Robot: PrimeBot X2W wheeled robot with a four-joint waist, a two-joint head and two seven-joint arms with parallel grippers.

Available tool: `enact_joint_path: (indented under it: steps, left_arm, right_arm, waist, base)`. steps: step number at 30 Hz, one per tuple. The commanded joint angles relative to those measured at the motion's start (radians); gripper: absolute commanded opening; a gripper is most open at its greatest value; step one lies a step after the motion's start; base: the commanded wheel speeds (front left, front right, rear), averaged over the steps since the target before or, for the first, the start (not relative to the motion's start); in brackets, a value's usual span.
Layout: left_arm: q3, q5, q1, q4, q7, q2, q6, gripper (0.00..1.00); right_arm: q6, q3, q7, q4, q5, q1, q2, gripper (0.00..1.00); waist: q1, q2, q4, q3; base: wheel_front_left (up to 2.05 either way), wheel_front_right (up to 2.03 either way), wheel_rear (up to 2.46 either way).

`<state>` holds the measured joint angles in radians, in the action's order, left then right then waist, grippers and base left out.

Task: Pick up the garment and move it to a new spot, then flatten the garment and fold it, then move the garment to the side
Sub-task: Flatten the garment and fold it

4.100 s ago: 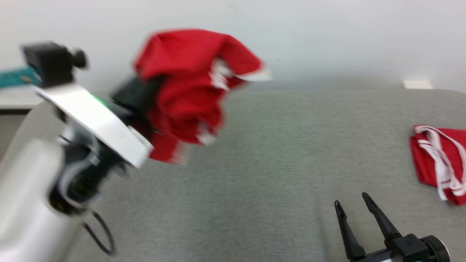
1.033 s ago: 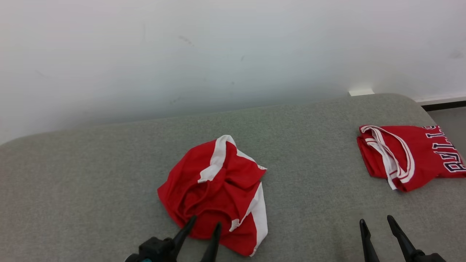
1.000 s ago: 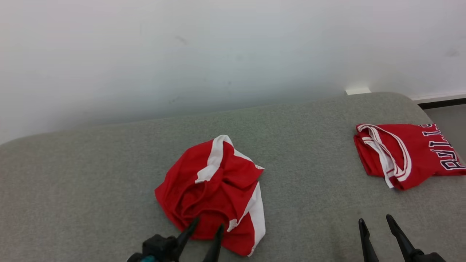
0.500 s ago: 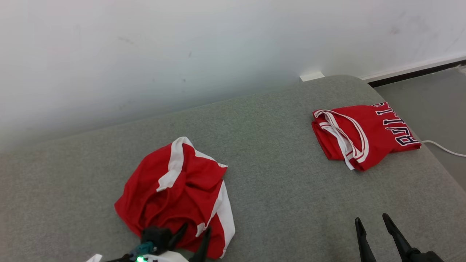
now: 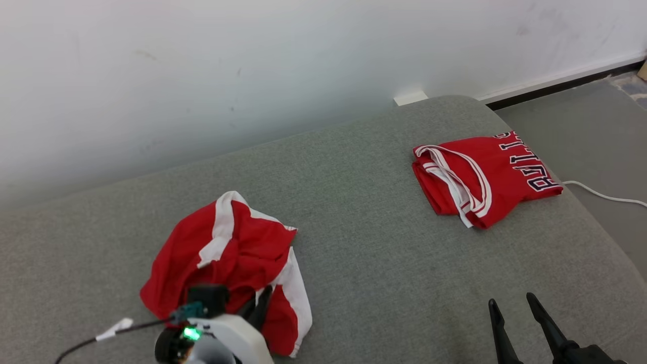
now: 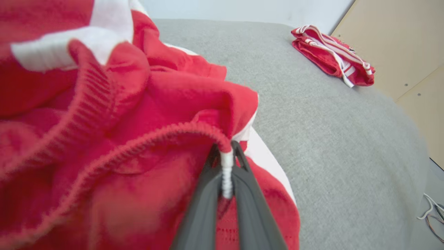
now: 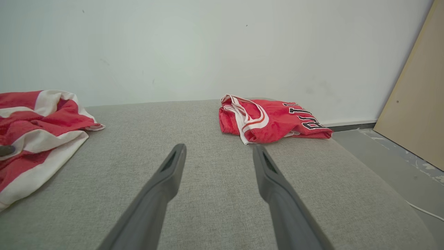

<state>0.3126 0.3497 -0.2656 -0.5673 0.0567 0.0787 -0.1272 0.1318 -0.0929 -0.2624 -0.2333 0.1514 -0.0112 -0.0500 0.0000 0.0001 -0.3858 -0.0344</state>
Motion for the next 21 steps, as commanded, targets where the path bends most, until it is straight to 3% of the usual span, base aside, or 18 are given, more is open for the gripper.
enact_joint_path:
  steps: [1,11,21]
  left_arm:
    - [-0.004,0.024,-0.051,0.015,-0.012,0.019,-0.002,0.00]
    - [-0.043,0.091,-0.303,0.078,-0.098,0.086,-0.003,0.00]
    - [-0.033,0.149,-0.443,0.138,-0.067,0.088,-0.004,0.00]
  right_arm:
    - [-0.003,-0.001,-0.002,-0.006,0.004,0.009,-0.001,1.00]
    - [-0.003,-0.011,-0.002,-0.014,0.015,0.010,-0.001,1.00]
    - [-0.003,-0.001,-0.002,-0.015,0.024,0.001,-0.001,1.00]
  waist:
    - [0.0000,-0.0001,-0.007,0.003]
    - [0.0000,-0.0001,-0.067,0.024]
    - [0.0000,-0.0001,-0.113,0.037]
  base:
    - [0.00,0.00,0.00]
    - [0.00,0.00,0.00]
    - [0.00,0.00,0.00]
